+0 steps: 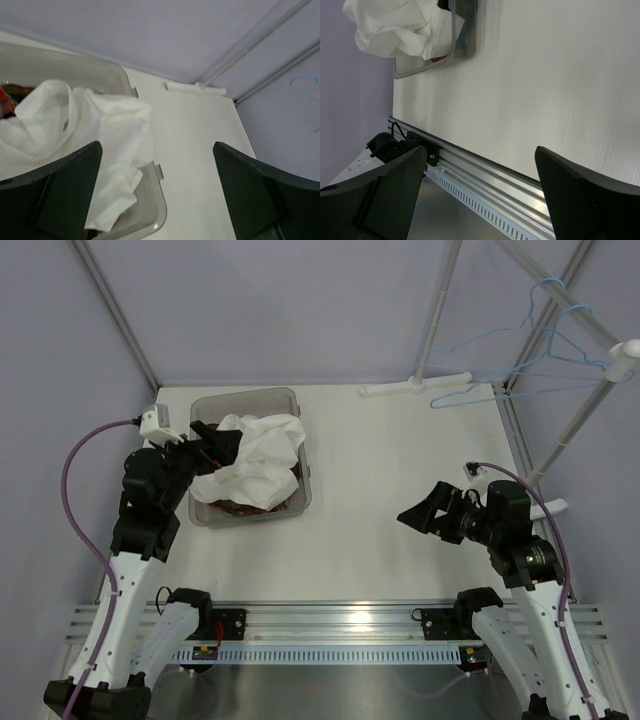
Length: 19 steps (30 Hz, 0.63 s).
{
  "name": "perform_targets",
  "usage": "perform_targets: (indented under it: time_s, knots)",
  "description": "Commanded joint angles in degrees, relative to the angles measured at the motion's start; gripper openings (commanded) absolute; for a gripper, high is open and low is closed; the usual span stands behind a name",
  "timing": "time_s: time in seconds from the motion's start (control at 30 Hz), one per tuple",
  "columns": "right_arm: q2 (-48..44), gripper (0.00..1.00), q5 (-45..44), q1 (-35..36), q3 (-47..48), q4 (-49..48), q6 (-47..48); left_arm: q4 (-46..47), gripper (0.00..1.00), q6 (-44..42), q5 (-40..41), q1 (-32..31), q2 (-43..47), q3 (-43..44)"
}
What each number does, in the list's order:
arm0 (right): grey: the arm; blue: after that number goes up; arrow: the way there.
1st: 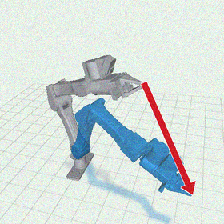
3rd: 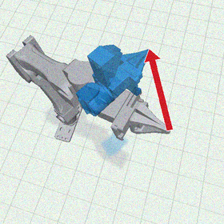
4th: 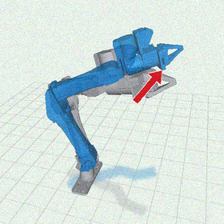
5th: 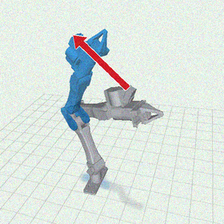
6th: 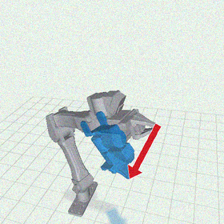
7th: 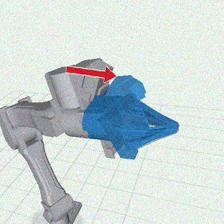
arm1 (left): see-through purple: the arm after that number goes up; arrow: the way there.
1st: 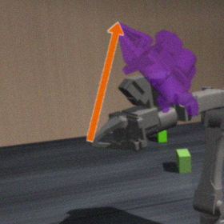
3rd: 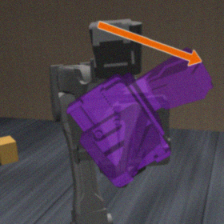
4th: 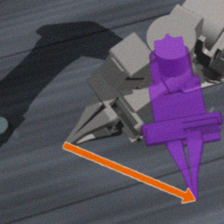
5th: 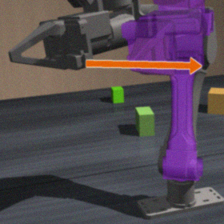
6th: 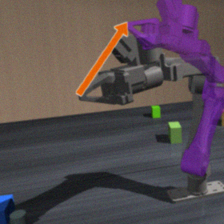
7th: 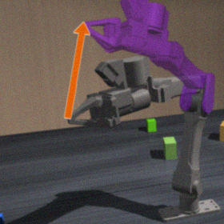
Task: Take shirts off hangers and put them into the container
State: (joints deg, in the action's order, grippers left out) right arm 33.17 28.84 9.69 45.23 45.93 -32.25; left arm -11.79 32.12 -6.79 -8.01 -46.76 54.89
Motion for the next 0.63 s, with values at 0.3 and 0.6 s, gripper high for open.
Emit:
perform_targets:
  time_s: [0.3,0.6]
  knots:
    - [7.7,0.99,14.7,0.4,-14.6,-31.1,-12.8,6.2,0.99,10.4,-12.6,-3.4,18.9,-24.7]
    - [18.0,0.99,12.7,3.7,-18.7,-42.0,-14.7,4.4,0.99,15.9,-14.2,-3.9,28.5,-31.3]
